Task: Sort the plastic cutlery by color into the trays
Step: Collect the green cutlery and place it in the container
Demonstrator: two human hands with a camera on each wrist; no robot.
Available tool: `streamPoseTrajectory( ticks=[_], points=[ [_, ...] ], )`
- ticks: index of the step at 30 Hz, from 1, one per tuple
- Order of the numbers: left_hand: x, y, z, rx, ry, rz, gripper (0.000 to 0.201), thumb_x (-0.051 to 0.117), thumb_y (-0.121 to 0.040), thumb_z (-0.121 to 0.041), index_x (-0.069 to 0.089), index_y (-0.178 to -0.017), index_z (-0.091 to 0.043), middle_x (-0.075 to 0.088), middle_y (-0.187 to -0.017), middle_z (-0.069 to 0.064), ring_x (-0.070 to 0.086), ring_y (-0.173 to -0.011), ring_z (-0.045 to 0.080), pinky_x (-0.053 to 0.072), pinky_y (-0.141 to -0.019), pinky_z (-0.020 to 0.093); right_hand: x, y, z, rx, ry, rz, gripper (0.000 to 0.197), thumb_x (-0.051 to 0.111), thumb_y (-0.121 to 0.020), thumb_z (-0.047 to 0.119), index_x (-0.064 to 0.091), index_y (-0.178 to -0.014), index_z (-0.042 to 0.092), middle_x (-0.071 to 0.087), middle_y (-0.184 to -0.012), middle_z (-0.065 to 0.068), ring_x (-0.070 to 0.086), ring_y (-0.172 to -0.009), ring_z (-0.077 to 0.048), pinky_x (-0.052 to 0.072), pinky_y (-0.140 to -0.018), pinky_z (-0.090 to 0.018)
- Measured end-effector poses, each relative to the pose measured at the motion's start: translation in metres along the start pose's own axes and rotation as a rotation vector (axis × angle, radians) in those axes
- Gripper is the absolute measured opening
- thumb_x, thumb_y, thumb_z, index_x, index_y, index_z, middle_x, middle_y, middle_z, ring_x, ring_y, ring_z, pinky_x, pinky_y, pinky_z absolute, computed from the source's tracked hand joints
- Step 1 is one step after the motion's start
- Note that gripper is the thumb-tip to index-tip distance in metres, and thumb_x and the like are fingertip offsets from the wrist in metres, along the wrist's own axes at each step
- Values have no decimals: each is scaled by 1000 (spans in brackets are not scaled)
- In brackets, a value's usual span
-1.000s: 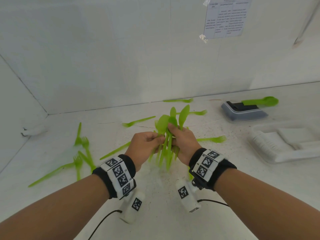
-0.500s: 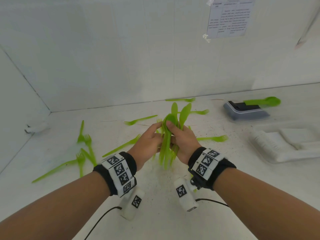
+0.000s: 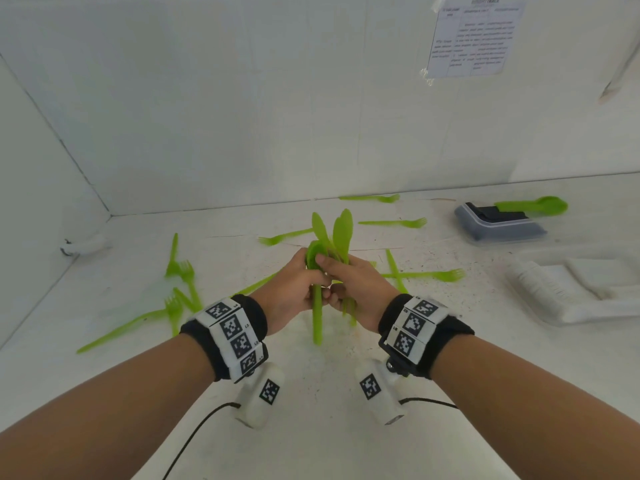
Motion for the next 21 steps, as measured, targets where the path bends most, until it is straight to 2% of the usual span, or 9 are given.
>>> streamPoseTrajectory(
  ticks=[3, 6, 8, 10, 11, 14, 16, 18, 21],
  points=[
    [-8, 0, 5, -39, 27, -6, 36, 50, -99, 0, 46, -132, -14, 52, -70, 5, 49, -62, 18, 49, -64, 33, 2, 4, -2, 41, -75, -25, 26, 66, -96, 41, 68, -113, 21, 47, -85, -2, 41, -51, -12, 41, -53, -25],
    [-18, -2, 7, -56, 102, -75, 27, 48, -100, -7, 46, -126, -13, 43, -64, 0, 40, -57, 15, 37, -61, 32, 5, 7, 3, -30, -93, -42, 23, 50, -102, 31, 61, -121, 37, 39, -88, -2, 28, -48, -11, 38, -54, -27],
    [-24, -3, 4, -83, 210, -132, 23, 56, -100, -28, 47, -119, -19, 40, -65, -2, 37, -56, 13, 35, -61, 30, 10, 9, 6, -116, 50, -41, 32, 43, -103, 23, 58, -124, 42, 38, -91, -2, 29, -52, -11, 39, -56, -28],
    [-26, -6, -1, -102, 273, -156, 42, 68, -89, -53, 52, -116, -26, 42, -69, -3, 39, -57, 12, 38, -62, 28, 19, 11, 5, -157, 220, -9, 32, 44, -103, 19, 63, -122, 37, 43, -85, 4, 32, -54, -10, 38, -61, -28],
    [-27, -8, -3, -94, 280, -166, 48, 72, -84, -57, 52, -114, -26, 45, -73, -2, 43, -58, 11, 40, -61, 28, 25, 11, 3, -167, 298, 14, 28, 46, -103, 17, 66, -116, 30, 47, -78, 9, 34, -56, -10, 36, -64, -29],
    [-31, -13, -7, -33, 293, -257, 21, 60, -96, -27, 42, -97, -18, 48, -74, 3, 48, -53, 15, 43, -50, 29, 39, 11, -5, -202, 401, 65, 20, 46, -104, 16, 65, -106, 11, 52, -74, 12, 40, -63, -10, 36, -66, -26],
    [-37, -11, -6, -10, 287, -324, 5, 50, -101, -12, 45, -100, -13, 53, -76, 7, 54, -56, 18, 49, -53, 30, 44, 12, -7, -215, 391, 63, 24, 46, -107, 20, 69, -111, 16, 59, -83, 10, 49, -69, -8, 44, -70, -23],
    [-42, -7, -7, 32, 203, -355, 5, 46, -105, -12, 49, -108, -11, 62, -84, 9, 62, -64, 20, 54, -68, 37, 42, 11, -6, -226, 366, 9, 25, 47, -108, 24, 71, -113, 27, 64, -91, 8, 53, -78, -9, 48, -81, -26],
    [-49, -6, -6, 97, 90, -431, 15, 45, -108, -21, 50, -117, -9, 62, -88, 6, 62, -68, 15, 55, -77, 37, 33, 10, -1, -227, 207, -166, 19, 47, -107, 32, 62, -118, 25, 49, -82, 1, 43, -60, -10, 45, -63, -26]
  ],
)
Point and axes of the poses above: each hand's wrist, its own y-axis away from the middle knuckle, its own x-axis out of the palm, z = x × y, the point moved 3 cm from there along -y, towards the middle knuckle
